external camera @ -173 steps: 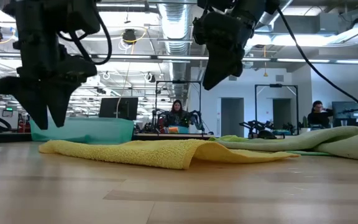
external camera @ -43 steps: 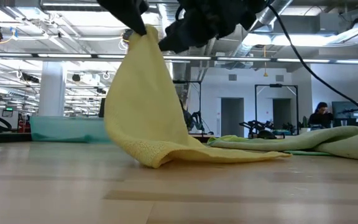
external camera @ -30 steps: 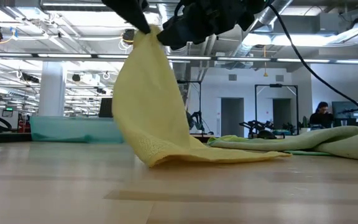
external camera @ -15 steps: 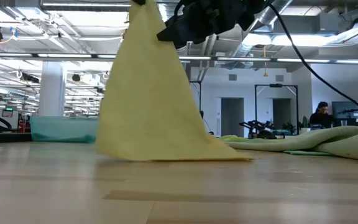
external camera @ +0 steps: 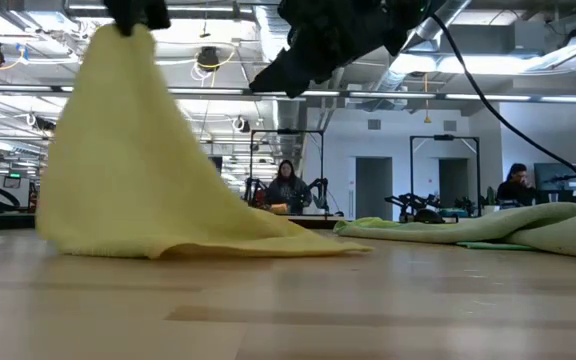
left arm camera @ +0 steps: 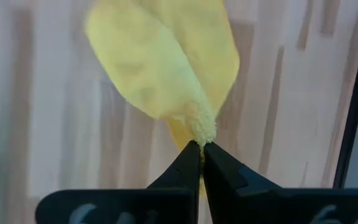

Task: Fold microfiber towels
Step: Fold the yellow microfiber towel

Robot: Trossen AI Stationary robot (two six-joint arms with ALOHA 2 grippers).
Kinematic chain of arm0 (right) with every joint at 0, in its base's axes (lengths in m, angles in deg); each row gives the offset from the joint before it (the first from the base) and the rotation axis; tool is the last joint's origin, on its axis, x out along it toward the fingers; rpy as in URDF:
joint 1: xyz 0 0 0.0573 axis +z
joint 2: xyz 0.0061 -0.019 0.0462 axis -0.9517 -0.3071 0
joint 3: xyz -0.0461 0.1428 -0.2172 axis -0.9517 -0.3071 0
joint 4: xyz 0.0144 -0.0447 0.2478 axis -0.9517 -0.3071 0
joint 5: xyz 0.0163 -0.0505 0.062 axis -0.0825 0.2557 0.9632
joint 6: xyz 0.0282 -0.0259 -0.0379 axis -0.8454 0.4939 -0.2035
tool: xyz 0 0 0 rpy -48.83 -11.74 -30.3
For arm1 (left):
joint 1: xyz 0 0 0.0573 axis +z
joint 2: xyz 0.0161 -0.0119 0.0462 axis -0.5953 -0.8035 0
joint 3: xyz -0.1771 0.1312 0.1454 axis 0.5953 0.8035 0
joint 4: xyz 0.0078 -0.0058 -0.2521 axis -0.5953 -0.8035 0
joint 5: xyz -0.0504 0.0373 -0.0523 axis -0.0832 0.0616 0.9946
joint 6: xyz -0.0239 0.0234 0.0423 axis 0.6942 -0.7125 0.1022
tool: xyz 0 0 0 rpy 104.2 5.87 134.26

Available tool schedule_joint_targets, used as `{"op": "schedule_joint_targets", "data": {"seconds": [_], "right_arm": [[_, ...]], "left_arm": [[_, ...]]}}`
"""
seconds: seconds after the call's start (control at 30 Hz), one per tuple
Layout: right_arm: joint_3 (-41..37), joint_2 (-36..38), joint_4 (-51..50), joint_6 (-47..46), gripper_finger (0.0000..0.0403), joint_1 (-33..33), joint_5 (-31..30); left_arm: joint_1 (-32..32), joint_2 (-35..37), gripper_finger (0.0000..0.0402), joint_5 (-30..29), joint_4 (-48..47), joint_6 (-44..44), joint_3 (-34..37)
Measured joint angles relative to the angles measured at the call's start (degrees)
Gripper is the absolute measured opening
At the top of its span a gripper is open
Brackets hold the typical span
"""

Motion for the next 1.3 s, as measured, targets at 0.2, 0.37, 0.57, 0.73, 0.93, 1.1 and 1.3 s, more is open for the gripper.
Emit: {"op": "schedule_joint_targets", "data": {"seconds": [0.2, 0.37, 0.57, 0.73, 0.93, 1.1, 1.3], "right_arm": [[0.1, -1.6, -3.1, -0.8, 0.0148, -0.4, 0.0], [0.2, -6.0, -1.6, -5.4, 0.0148, -0.2, -1.4], [1.0, -10.7, -2.6, -18.4, 0.0148, -1.9, -1.3], [2.3, -12.7, -2.9, -27.4, 0.0148, -3.7, 1.5], [4.3, -17.1, -1.5, -40.3, 0.0148, -5.5, 8.8], [5.6, -20.0, -2.5, -41.2, 0.0148, -5.9, 8.8], [6.9, -20.6, -2.0, -41.2, 0.0148, -6.0, 7.1]], "left_arm": [[-2.2, 0.0, 0.0, 1.0, 0.6, 5.3, 6.0], [-2.8, 0.0, 0.0, 0.8, 2.1, 7.3, 7.5], [-2.8, 0.0, 0.0, 0.8, 4.7, 8.0, 7.7], [-2.8, 0.0, 0.0, 0.7, 5.6, 8.0, 7.7], [-2.8, 0.0, 0.0, 0.3, 6.0, 7.9, 7.7], [-2.8, 0.1, 0.0, -0.6, 6.7, 7.7, 7.7], [-2.8, 0.1, 0.0, -0.7, 6.9, 7.6, 7.8]]}}
